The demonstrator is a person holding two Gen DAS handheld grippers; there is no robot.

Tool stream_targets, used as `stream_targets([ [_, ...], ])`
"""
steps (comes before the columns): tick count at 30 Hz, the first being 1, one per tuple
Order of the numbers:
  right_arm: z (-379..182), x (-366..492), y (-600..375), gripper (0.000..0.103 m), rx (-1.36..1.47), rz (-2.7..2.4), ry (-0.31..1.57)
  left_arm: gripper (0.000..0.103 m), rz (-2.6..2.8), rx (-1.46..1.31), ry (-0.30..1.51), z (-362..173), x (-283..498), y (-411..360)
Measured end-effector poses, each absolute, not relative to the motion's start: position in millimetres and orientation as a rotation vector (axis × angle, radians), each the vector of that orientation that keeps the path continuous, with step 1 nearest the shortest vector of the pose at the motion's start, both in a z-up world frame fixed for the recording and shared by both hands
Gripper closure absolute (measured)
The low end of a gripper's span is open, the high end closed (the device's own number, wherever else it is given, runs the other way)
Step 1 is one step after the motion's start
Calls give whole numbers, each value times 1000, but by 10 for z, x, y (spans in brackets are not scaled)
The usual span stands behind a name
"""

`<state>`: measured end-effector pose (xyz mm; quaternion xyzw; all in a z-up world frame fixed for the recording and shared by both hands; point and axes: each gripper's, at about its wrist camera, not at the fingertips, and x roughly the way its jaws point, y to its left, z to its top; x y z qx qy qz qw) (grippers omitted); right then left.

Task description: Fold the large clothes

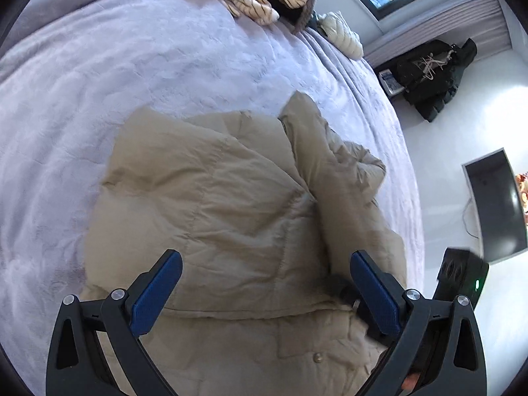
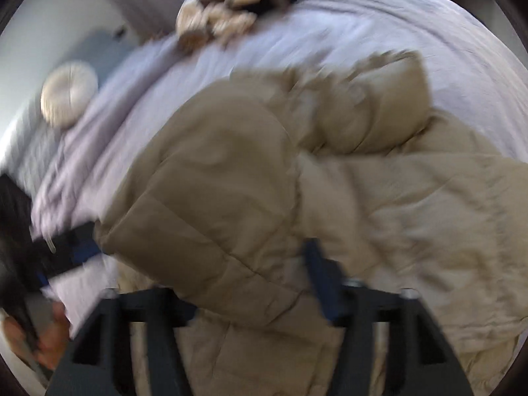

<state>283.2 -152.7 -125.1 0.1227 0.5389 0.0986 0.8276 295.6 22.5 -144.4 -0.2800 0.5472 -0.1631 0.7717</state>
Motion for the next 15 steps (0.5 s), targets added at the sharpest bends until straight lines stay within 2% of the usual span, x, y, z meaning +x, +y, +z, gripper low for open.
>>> stream_targets([
  [5, -1220, 2445, -1833, 38, 308, 223, 1175, 1, -449, -632, 1262, -1621, 3001, -60],
  [12, -1475, 1683, -3413, 38, 714, -67, 1206, 2, -477, -577, 1304, -1796, 3142, -485],
  [13, -1500, 1613, -3585, 38, 771, -100, 1188, 13, -473, -564, 1309, -1813, 3160, -529],
  [14, -1528, 1534, -3771, 38, 837, -127, 1157, 37, -471, -547, 1314, -1817, 3172, -563],
  [15, -1554, 1467, -3958, 38, 906, -156, 1120, 51, -465, -511, 1333, -1824, 3182, -614],
])
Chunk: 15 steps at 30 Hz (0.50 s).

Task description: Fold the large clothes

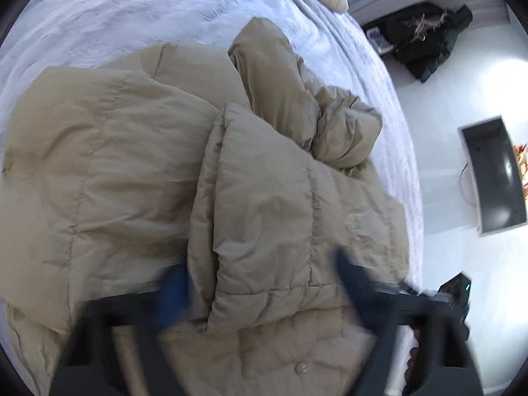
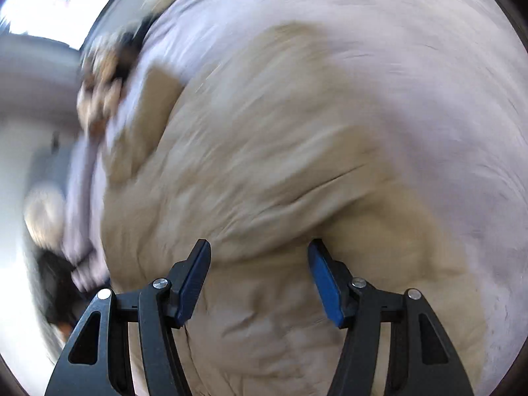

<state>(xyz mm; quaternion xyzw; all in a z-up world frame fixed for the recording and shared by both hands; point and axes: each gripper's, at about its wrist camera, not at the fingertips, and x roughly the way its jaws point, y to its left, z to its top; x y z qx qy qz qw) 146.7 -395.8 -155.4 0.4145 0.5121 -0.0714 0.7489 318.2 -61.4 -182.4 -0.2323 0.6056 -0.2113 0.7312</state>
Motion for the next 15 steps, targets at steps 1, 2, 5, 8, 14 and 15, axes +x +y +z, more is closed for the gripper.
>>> stream_targets([
  [1, -1572, 1441, -4067, 38, 952, -174, 1096, 82, -462, -485, 1340, -1838, 3188, -625],
  [2, -1598, 1425, -4183, 38, 1006, -190, 1069, 88, -471, -461, 1337, -1837, 3173, -638],
  [5, -1605, 1459, -4342, 94, 1052, -203, 1017, 88, -449, -368, 1293, -1811, 3081, -653],
  [8, -1678, 1554, -4290, 95, 989, -234, 1022, 88, -418, -328, 1301, -1903, 3028, -625],
  [14, -1915, 1577, -4144, 95, 990, -231, 1044, 84, -285, -258, 1278, -1769, 3035, -445],
  [15, -1907, 1575, -4151, 94, 984, -226, 1050, 84, -264, -241, 1270, -1736, 3040, -397],
])
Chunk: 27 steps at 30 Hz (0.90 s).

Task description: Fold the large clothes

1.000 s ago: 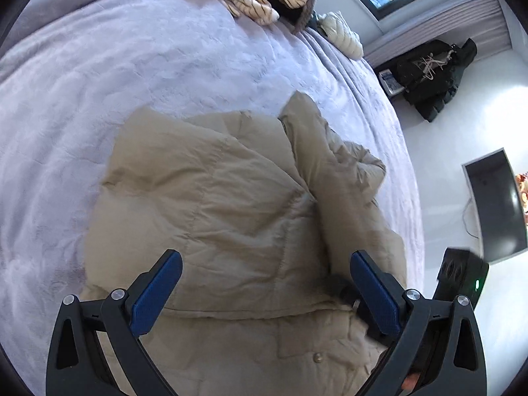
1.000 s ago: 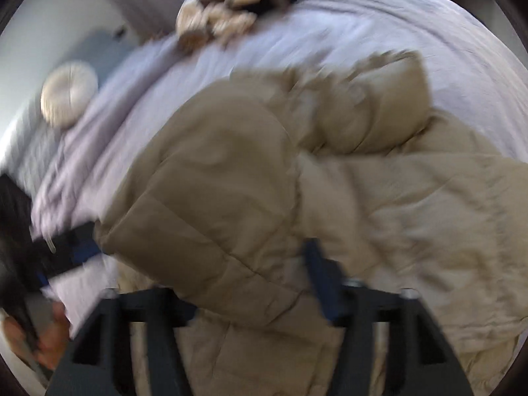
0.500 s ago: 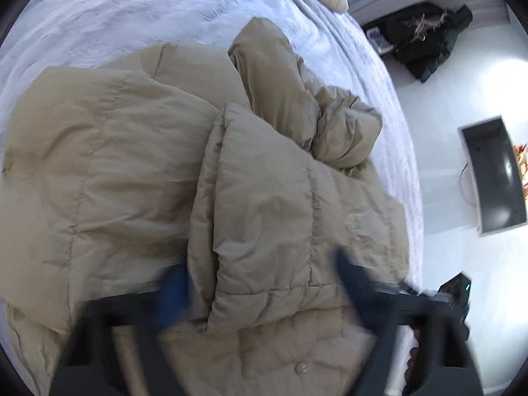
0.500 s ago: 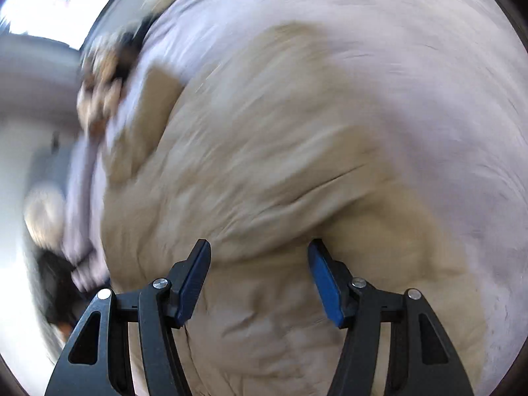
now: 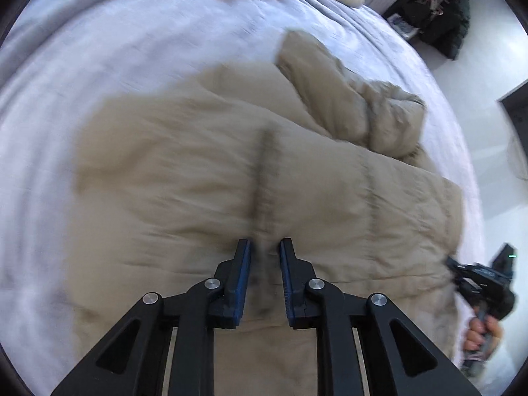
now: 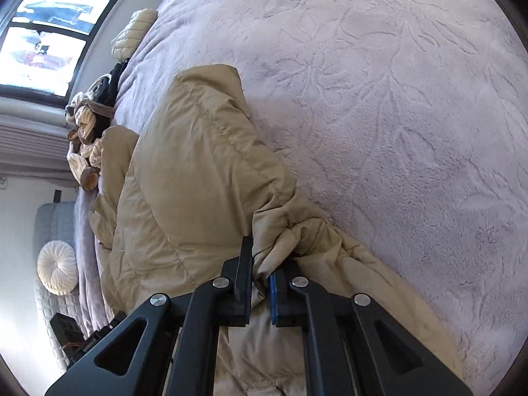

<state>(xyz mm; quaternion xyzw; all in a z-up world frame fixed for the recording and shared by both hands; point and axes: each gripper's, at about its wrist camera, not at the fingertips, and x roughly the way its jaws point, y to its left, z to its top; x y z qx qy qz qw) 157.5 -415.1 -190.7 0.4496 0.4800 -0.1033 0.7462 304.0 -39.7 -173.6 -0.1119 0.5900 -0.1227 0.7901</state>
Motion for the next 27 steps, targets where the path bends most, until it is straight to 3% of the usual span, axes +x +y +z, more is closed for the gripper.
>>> stream_targets([
  [6, -1392, 1559, -4042, 88, 785, -141, 1094, 84, -303, -236, 1210, -1392, 3052, -344],
  [8, -1140, 1503, -4024, 64, 678, -123, 1033, 84, -343, -244, 1202, -1349, 3080, -510],
  [9, -1067, 1506, -4052, 39, 660, -127, 1008, 84, -346, -244, 1201, -1357, 3090, -575],
  [10, -1020, 1524, -4121, 31, 661, -132, 980, 84, -333, -246, 1204, -1397, 3129, -682],
  [14, -1289, 1820, -4579, 32, 882, -159, 942, 84, -274, -267, 1245, -1693, 3169, -858],
  [17, -1788, 2004, -4824, 39, 1198, -80, 936, 84, -258, -237, 1243, -1811, 3165, -885],
  [19, -1986, 2165, -4819, 81, 1299, -48, 956, 84, -249, -207, 1239, -1839, 3169, -908],
  [23, -1748, 2404, -4662, 87, 1097, -8, 949, 84, -248, -213, 1252, -1956, 3214, -945],
  [27, -1858, 2559, -4646, 88, 841, -153, 1071, 84, -253, -233, 1257, -2033, 3241, -1023],
])
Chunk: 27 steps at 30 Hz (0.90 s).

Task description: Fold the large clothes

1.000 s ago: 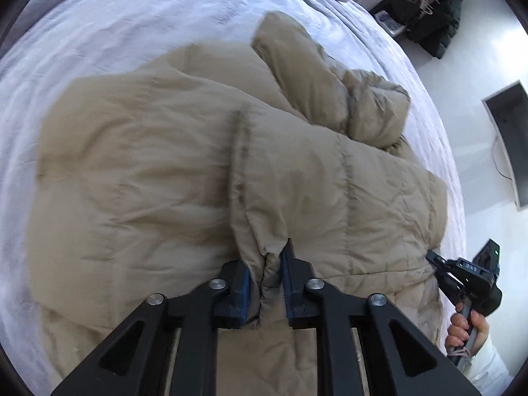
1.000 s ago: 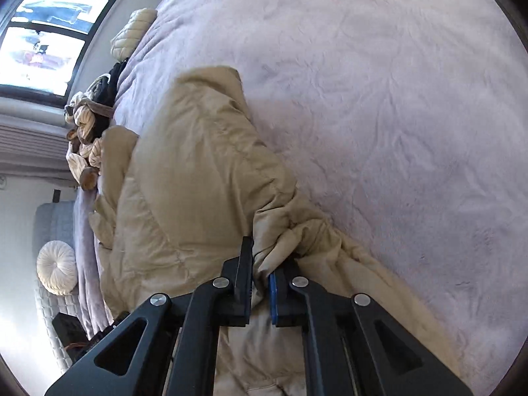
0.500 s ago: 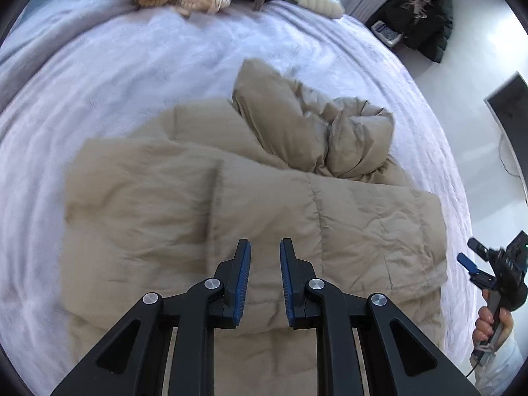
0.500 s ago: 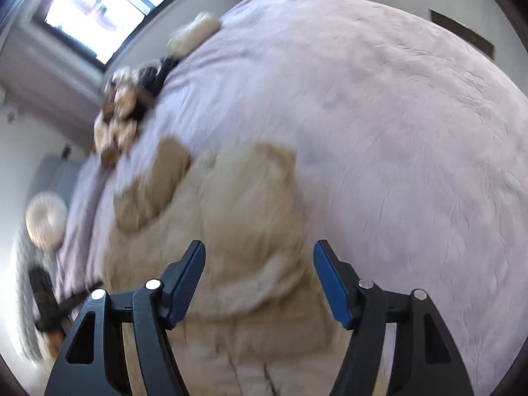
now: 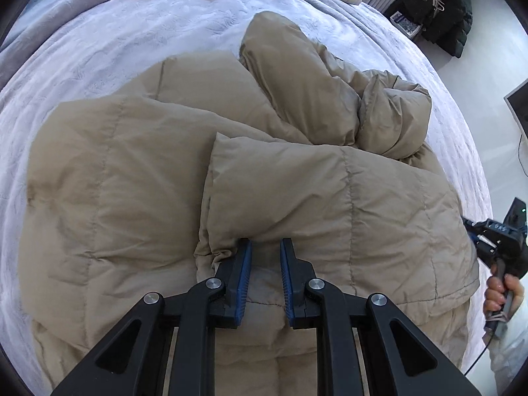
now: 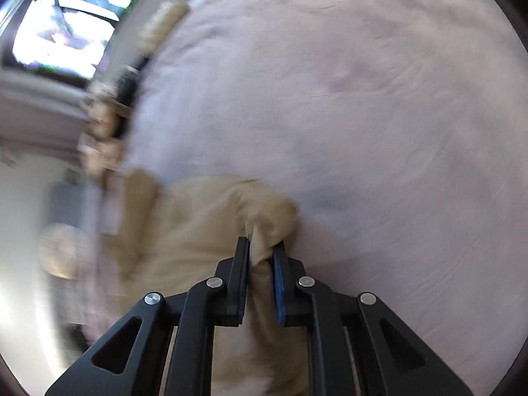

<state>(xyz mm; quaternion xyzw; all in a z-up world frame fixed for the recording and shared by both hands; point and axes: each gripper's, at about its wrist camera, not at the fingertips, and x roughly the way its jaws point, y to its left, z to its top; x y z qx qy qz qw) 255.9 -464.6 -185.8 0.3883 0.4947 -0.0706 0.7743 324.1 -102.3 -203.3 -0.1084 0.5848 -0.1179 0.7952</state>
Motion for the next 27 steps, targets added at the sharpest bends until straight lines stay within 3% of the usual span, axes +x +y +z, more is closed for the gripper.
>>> stream_targets([
  [3, -1883, 2480, -4739, 88, 854, -198, 1078, 84, -245, -189, 1251, -2035, 3238, -1082],
  [11, -1224, 2069, -4250, 88, 655, -113, 1025, 84, -254, -178, 1251, -2001, 3246, -1053],
  [15, -1466, 1927, -3899, 88, 563, -66, 1124, 84, -253, -153, 1241, -2016, 3226, -1102],
  [20, -1806, 1947, -3874, 98, 533, -91, 1153, 84, -266, -131, 1231, -2061, 3196, -1145],
  [27, -1687, 1980, -3868, 96, 524, -113, 1168, 84, -222, -104, 1246, -1890, 3103, -1182],
])
